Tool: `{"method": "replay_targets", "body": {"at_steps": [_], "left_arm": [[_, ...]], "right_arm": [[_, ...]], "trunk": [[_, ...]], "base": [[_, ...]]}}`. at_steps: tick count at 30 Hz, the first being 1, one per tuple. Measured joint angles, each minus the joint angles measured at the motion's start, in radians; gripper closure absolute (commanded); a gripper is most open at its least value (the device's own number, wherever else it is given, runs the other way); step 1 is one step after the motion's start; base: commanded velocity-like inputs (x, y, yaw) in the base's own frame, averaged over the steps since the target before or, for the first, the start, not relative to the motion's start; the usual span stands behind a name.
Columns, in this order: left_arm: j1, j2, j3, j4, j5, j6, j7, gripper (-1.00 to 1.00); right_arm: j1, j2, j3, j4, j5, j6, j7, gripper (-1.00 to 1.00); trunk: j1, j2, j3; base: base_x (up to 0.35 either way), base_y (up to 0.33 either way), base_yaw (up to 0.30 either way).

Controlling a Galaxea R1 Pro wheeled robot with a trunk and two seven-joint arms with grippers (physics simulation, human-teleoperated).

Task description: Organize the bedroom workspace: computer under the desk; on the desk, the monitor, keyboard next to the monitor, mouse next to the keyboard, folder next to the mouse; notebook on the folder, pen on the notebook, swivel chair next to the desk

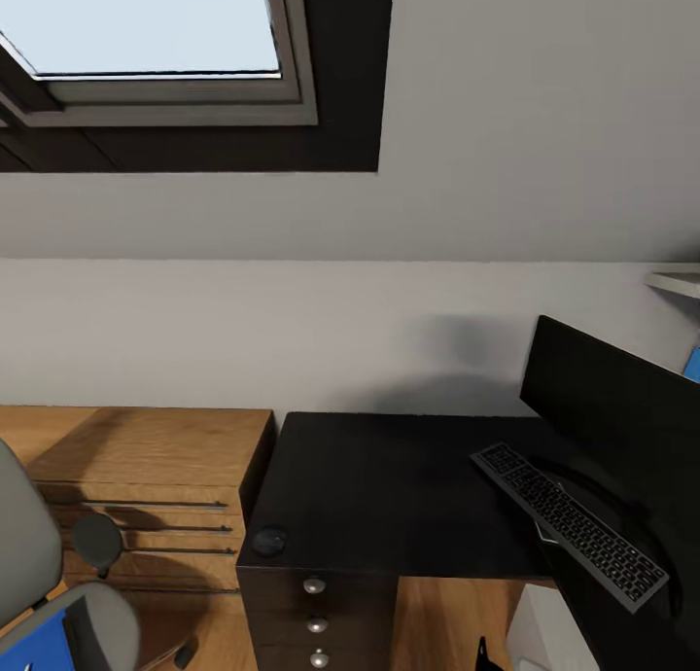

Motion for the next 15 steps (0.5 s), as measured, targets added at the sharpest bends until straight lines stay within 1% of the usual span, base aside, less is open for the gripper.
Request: {"method": "replay_targets", "body": {"at_steps": [2,8,11,15], "left_arm": [[0.0,0.0,-0.001,0.0,-0.001,-0.001,0.001,-1.0],[0.0,0.0,-0.001,0.0,-0.003,-0.003,-0.003,-1.0],[0.0,0.0,-0.001,0.0,-0.004,-0.003,-0.003,-1.0],[0.0,0.0,-0.002,0.0,-0.004,-0.003,-0.002,-1.0]], "right_arm": [[0.0,-0.002,0.05,0.0,-0.001,0.0,-0.001,-1.0],[0.0,-0.002,0.055,0.0,-0.001,0.0,-0.001,-1.0],[0.0,-0.002,0.055,0.0,-0.001,0.0,-0.001,-1.0],[0.0,-0.002,0.055,0.0,-0.001,0.0,-0.001,-1.0]], "trunk": [[0.0,0.0,0.0],[0.0,0.0,0.0],[0.0,0.0,0.0],[0.001,0.0,0.0]], "base": [[0.0,0.0,0.0],[-0.017,0.0,0.0],[-0.185,0.0,0.0],[-0.282,0.0,0.0]]}}
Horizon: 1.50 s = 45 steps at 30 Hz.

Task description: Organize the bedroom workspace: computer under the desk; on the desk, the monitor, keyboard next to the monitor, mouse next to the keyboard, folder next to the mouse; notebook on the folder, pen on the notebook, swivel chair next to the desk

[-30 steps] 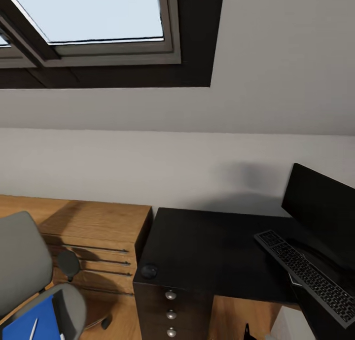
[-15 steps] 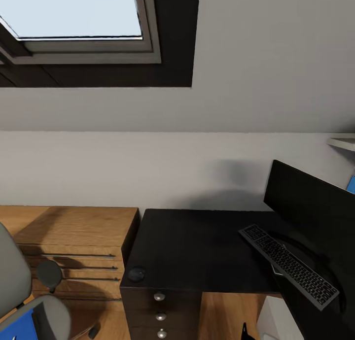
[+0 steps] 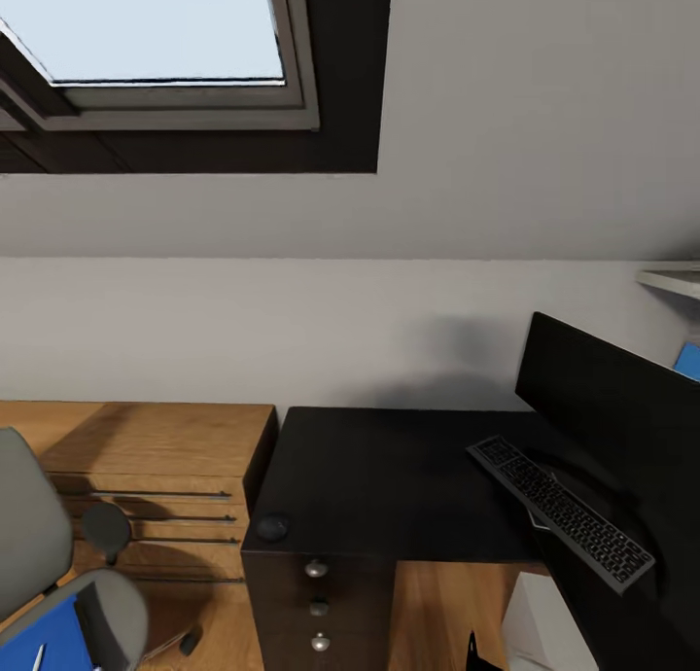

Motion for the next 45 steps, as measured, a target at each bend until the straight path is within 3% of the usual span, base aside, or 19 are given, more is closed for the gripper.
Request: {"method": "replay_targets", "body": {"at_steps": [12,13,14,16,30,37,41,42,43,44,45], "left_arm": [[0.0,0.0,0.001,-0.002,0.001,-0.02,0.003,-1.0],[0.0,0.0,0.001,-0.004,0.001,-0.04,0.001,-1.0],[0.0,0.0,0.001,-0.005,0.002,-0.104,-0.002,-1.0],[0.0,0.0,0.0,-0.005,0.003,-0.118,-0.003,-1.0],[0.0,0.0,0.001,-0.006,0.003,-0.133,-0.003,-1.0],[0.0,0.003,0.0,-0.113,-0.001,-0.122,0.003,-1.0],[0.0,0.0,-0.004,-0.21,-0.005,-0.033,0.007,-1.0],[0.0,-0.002,-0.005,-0.262,-0.01,0.027,0.008,-1.0],[0.0,-0.004,-0.005,-0.388,-0.026,0.17,0.016,-1.0],[-0.001,-0.004,-0.005,-0.489,-0.032,0.242,0.023,-1.0],[0.0,-0.005,-0.004,-0.531,-0.033,0.279,0.027,-1.0]], "right_arm": [[0.0,0.0,0.0,0.001,0.001,0.0,0.0,-1.0],[0.0,0.0,0.001,0.004,0.001,0.0,0.0,-1.0],[0.0,0.001,0.0,0.007,0.0,0.0,0.0,-1.0],[0.0,0.001,0.0,0.007,0.0,0.0,0.0,-1.0],[0.0,0.001,0.0,0.009,0.0,0.0,0.0,-1.0],[0.0,0.001,0.004,0.005,0.001,-0.015,0.0,-1.0],[-0.004,0.0,0.01,-0.006,0.001,-0.053,-0.002,-1.0],[-0.009,0.0,0.011,-0.016,0.001,-0.056,-0.004,-1.0],[-0.029,0.0,0.012,-0.05,0.002,-0.037,-0.008,-1.0],[-0.044,0.0,0.012,-0.08,0.002,-0.007,-0.01,-1.0],[-0.052,-0.001,0.012,-0.098,0.002,0.016,-0.01,-1.0]], "trunk": [[0.0,0.0,0.0],[0.0,0.0,0.0],[-0.001,0.0,0.0],[-0.001,0.0,0.0],[-0.001,0.0,0.0],[-0.001,0.0,0.0],[-0.001,0.0,0.0],[-0.001,0.0,0.0],[0.0,0.0,0.0],[-0.001,0.0,0.0],[-0.001,0.0,0.0]], "base": [[-0.175,0.0,0.0],[-0.003,0.0,0.0],[-0.002,0.0,0.0],[-0.001,0.0,0.0],[0.0,0.0,0.0],[0.0,0.0,0.0],[0.0,0.0,0.0],[0.0,0.0,0.0],[0.0,0.0,0.0],[0.0,0.0,0.0],[0.0,0.0,0.0]]}}
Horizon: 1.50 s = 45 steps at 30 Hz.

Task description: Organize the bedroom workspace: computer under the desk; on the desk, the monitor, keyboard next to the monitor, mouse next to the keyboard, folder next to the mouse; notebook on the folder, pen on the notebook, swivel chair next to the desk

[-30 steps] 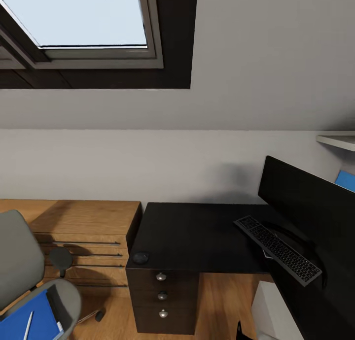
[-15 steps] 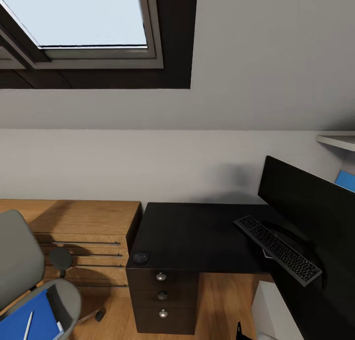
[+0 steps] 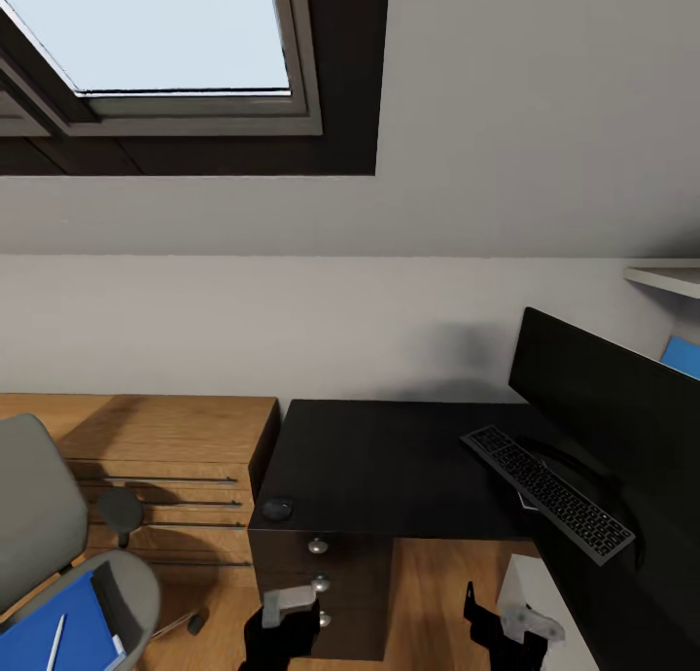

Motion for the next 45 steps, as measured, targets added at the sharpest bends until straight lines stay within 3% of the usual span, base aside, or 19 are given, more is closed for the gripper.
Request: {"method": "replay_targets", "body": {"at_steps": [2,6,7,9,10,11,12,16,17,18,22,28,45], "left_arm": [[-0.001,-0.005,0.001,-0.148,-0.009,0.165,0.021,-1.0],[-0.018,-0.029,0.006,-0.198,-0.009,0.257,0.028,-1.0],[-0.046,-0.052,0.012,-0.2,-0.009,0.284,0.029,-1.0],[-0.083,-0.077,0.025,-0.181,-0.008,0.302,0.028,-1.0],[-0.118,-0.094,0.041,-0.145,-0.009,0.313,0.026,-1.0],[-0.148,-0.106,0.054,-0.104,-0.01,0.32,0.024,-1.0],[-0.16,-0.11,0.059,-0.086,-0.01,0.321,0.024,-1.0],[-0.189,-0.114,0.074,-0.065,-0.013,0.315,0.022,-1.0],[-0.192,-0.11,0.075,-0.071,-0.013,0.313,0.022,-1.0],[-0.201,-0.072,0.075,-0.16,-0.017,0.306,0.024,-1.0],[-0.184,-0.061,0.064,-0.205,-0.014,0.304,0.025,-1.0],[-0.17,-0.054,0.036,-0.221,-0.015,0.303,0.028,-1.0],[-0.169,-0.05,0.031,-0.223,-0.016,0.303,0.032,-1.0]], "right_arm": [[-0.054,-0.013,-0.003,-0.089,-0.002,0.163,0.0,-1.0],[-0.137,-0.048,-0.006,-0.11,-0.016,0.313,0.002,-1.0],[-0.198,-0.066,-0.007,-0.078,-0.031,0.367,0.004,-1.0],[-0.278,-0.085,-0.008,-0.009,-0.055,0.401,0.005,-1.0],[-0.361,-0.108,-0.009,0.087,-0.082,0.422,0.006,-1.0],[-0.459,-0.14,-0.013,0.216,-0.121,0.429,0.01,-1.0],[-0.506,-0.158,-0.013,0.281,-0.144,0.426,0.012,-1.0],[-0.63,-0.205,-0.014,0.457,-0.226,0.365,0.024,-1.0],[-0.642,-0.209,-0.014,0.474,-0.235,0.349,0.025,-1.0],[-0.68,-0.225,-0.016,0.536,-0.265,0.283,0.029,-1.0],[-0.686,-0.234,-0.016,0.546,-0.271,0.271,0.03,-1.0],[-0.688,-0.257,-0.017,0.55,-0.311,0.266,0.031,-1.0],[-0.689,-0.261,-0.017,0.554,-0.323,0.265,0.031,-1.0]], "trunk": [[0.0,0.0,0.0],[0.0,0.0,0.0],[0.0,0.0,0.0],[0.0,0.0,0.0],[0.0,0.001,0.0],[0.0,0.001,0.0],[0.0,0.0,0.0],[0.0,0.0,0.0],[0.0,0.0,0.0],[0.0,0.0,0.0],[0.0,0.0,0.0],[-0.001,0.0,0.001],[0.0,0.0,0.005]], "base": [[0.0,0.0,0.0],[0.0,0.0,0.0],[0.0,0.0,0.0],[0.0,0.0,0.0],[0.0,0.0,0.0],[0.0,0.0,0.0],[0.0,0.0,0.0],[0.0,0.0,0.0],[0.0,0.0,0.0],[0.0,0.0,0.0],[0.084,0.0,-0.003],[0.273,0.0,-0.146],[0.246,0.0,-0.247]]}}
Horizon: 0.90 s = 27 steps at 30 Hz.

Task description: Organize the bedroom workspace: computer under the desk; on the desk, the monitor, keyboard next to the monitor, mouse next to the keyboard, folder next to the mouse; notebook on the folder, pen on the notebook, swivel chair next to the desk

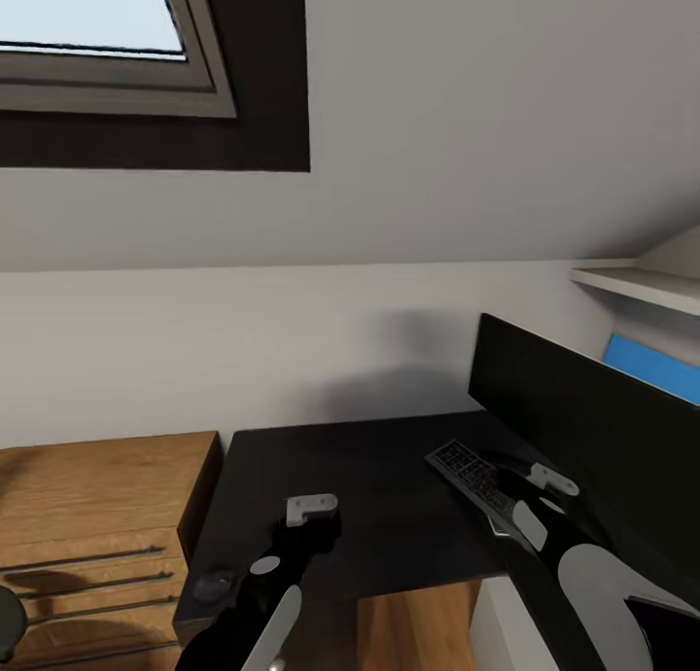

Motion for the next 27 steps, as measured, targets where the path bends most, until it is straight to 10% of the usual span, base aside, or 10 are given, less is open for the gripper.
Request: {"method": "replay_targets", "body": {"at_steps": [27], "left_arm": [[0.002,0.003,0.001,-0.058,0.0,0.0,0.0,-1.0]], "right_arm": [[0.002,0.001,0.0,0.023,0.001,-0.003,0.002,-1.0]], "trunk": [[0.069,-0.125,-0.055]], "base": [[0.004,0.0,-0.07]]}}
